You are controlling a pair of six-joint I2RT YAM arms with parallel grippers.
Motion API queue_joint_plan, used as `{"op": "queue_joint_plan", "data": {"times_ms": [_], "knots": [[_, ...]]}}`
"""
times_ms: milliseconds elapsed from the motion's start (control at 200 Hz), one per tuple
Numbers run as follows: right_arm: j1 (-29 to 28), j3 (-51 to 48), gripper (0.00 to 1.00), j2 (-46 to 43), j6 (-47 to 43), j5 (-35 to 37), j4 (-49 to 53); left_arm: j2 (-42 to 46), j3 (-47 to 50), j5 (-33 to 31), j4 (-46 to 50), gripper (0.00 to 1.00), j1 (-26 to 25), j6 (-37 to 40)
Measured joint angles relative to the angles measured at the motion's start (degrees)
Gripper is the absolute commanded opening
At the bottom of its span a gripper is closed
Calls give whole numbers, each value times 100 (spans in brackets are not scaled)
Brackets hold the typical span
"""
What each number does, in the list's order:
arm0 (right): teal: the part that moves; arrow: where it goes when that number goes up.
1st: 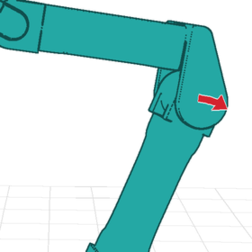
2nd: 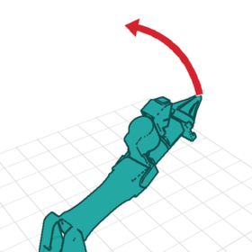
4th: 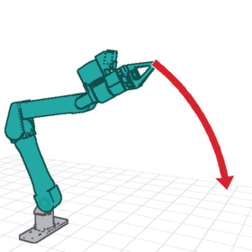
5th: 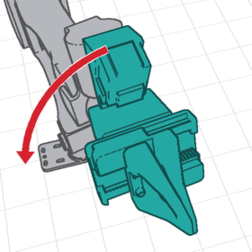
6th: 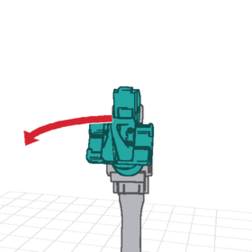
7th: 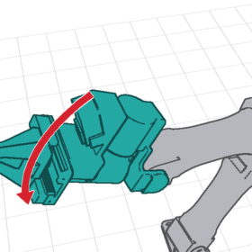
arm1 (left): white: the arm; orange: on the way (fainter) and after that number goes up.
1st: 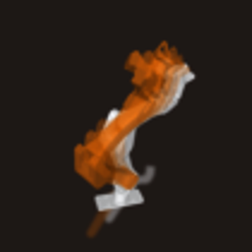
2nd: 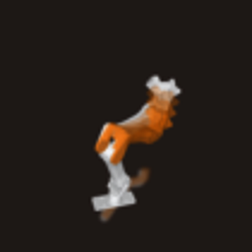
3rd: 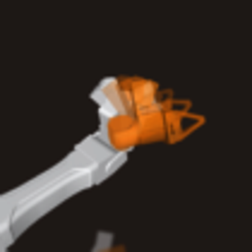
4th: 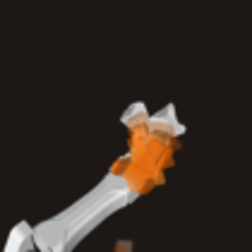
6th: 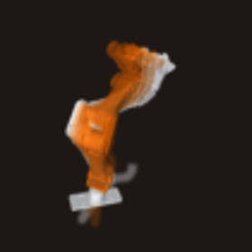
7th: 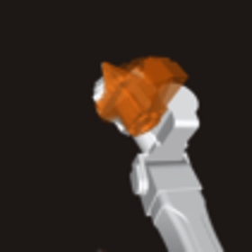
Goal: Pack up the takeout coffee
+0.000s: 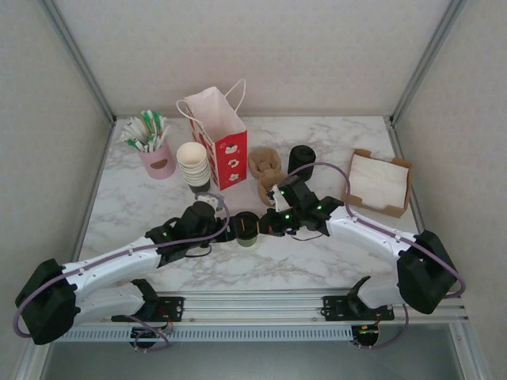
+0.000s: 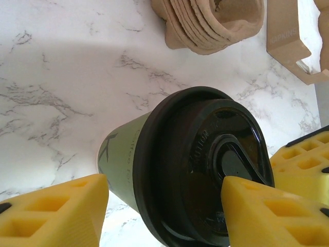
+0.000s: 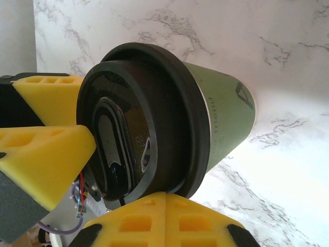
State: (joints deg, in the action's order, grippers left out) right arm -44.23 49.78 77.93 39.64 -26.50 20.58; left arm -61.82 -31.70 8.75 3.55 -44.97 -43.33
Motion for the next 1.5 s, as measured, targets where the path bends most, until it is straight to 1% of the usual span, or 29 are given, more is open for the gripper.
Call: {"op": "queue_joint_plan", "data": {"times_ms": [85,175,230,320,376,426,761,866,1021,1117,1502], "knots": [[-28,83,12,-81,-39,190,245,103,-4,-138,111,70,0,0],[-31,260,19,-190,-146,396,597,205,-105,-315,339,81,2,-9],[-31,422,23,-260,-210,487,778,243,-243,-439,483,90,7,-24],[-31,737,29,-372,-326,603,1040,326,-540,-632,675,99,44,33],[-31,918,31,-420,-407,682,1191,387,-748,-743,822,100,83,28],[-31,1091,36,-455,-461,748,1364,455,-951,-855,973,100,127,59],[-28,2284,86,-866,-1045,1198,2559,1027,-2712,-1547,2203,100,238,208],[2,2603,99,-1038,-1263,1329,2861,1023,-3233,-1768,2608,100,249,223],[85,2924,99,-1130,-1397,1593,3235,907,-3779,-2168,3169,100,256,164],[85,2970,99,-1132,-1392,1672,3407,905,-3847,-2339,3346,100,271,81],[85,2476,99,-1388,-1176,1801,3480,1978,-2771,-2465,3397,100,271,-26]]}}
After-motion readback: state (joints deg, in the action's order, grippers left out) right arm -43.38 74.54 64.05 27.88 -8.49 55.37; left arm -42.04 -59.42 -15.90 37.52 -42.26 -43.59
